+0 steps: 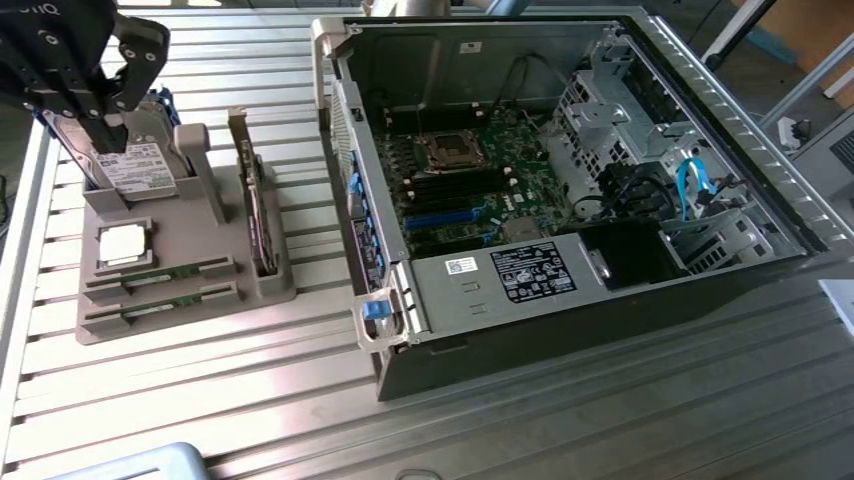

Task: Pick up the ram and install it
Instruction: 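Reach for the ram, then pick up the ram and move it above insertion slot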

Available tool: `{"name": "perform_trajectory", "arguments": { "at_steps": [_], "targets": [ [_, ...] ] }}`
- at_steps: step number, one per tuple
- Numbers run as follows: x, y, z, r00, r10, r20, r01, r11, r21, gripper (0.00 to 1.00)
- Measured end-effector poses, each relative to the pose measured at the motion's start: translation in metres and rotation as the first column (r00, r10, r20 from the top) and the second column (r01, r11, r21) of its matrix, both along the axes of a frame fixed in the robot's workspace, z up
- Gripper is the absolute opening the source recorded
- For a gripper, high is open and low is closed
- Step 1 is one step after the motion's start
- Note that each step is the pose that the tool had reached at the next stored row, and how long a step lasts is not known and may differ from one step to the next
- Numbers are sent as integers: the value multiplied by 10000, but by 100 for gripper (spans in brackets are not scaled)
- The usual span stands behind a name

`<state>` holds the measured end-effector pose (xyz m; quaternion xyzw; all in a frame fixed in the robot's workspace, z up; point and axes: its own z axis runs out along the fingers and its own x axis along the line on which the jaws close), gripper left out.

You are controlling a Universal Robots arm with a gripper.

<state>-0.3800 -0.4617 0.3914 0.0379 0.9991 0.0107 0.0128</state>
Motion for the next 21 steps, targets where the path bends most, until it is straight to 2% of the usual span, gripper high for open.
{"name": "perform_trajectory", "arguments": {
  "at_steps": [6,21],
  "targets": [
    [0,-67,-4,10000,0,-3,0,10000,-4,11],
    [0,-82,-4,10000,0,-4,0,10000,-4,11]
  ]
}}
